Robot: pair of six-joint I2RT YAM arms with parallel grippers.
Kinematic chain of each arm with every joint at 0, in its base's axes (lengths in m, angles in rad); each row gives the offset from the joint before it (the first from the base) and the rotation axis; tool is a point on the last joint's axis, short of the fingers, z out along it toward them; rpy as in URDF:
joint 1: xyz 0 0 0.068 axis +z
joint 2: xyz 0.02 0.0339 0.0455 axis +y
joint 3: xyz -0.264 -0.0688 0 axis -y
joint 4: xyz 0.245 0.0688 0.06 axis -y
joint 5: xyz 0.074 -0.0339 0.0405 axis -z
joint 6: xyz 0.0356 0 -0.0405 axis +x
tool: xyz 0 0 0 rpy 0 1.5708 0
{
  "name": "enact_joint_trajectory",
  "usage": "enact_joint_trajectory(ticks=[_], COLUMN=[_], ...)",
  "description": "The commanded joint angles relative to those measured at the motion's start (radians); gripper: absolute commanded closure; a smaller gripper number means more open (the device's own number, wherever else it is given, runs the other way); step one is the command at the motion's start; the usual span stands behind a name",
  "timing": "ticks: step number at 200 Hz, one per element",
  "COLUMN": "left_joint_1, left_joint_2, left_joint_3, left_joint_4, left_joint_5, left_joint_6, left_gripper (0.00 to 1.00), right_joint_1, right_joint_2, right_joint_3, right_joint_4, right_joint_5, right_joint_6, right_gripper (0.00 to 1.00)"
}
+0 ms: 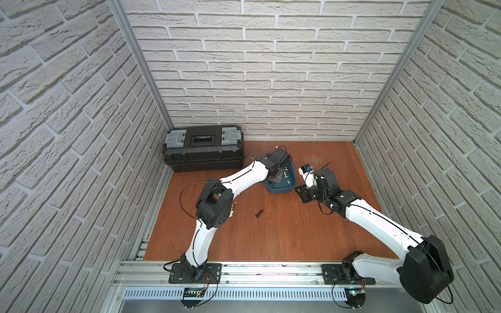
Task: Put the chess pieces into the storage box
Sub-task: Place the chess piece in the storage box.
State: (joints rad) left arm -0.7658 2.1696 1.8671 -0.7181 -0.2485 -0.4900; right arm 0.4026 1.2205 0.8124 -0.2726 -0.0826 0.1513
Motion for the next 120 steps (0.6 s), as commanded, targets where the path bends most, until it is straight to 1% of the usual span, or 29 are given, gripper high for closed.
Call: enact_joint_trajectory(ticks=[1,18,36,48,70,87,102,120], left_joint_1=[0.018,0.019,0.017,0.018,0.010,-0.004,-0.017,-0.021], left_joint_2=[0.063,0.095,0.098,0.088,0.045,-0.021,-0.099,-0.216], left_joint_3=[0.084,0.120,0.128,0.129,0.128,0.108,0.048,-0.072], left_joint_4=[-0.032,-0.043,-0.041,-0.043,-0.044,-0.036,-0.012,0.032], left_joint_5=[-0.006,-0.005,-0.005,-0.005,-0.006,-0.016,-0.041,-0.056], left_joint_6=[0.007,0.006,0.002,-0.002,0.001,0.012,0.021,-0.002], left_gripper=[0.76,0.67,0.55,0.51,0.50,0.50,0.50,0.50], right_joint_1=[-0.004,-0.004,-0.005,-0.004,-0.004,-0.004,-0.004,-0.002], right_joint_2=[-0.020,-0.020,-0.019,-0.015,0.001,0.013,0.007,0.010], right_joint_3=[-0.014,-0.013,-0.014,-0.013,-0.004,0.013,0.003,-0.003], right_joint_4=[0.037,0.035,0.036,0.036,0.027,0.005,0.023,0.040], right_joint_5=[0.023,0.024,0.024,0.023,0.015,0.011,-0.011,-0.038], right_joint_6=[0.014,0.010,0.007,0.005,-0.010,-0.019,-0.027,-0.028], right_gripper=[0.71,0.71,0.71,0.71,0.70,0.70,0.70,0.70])
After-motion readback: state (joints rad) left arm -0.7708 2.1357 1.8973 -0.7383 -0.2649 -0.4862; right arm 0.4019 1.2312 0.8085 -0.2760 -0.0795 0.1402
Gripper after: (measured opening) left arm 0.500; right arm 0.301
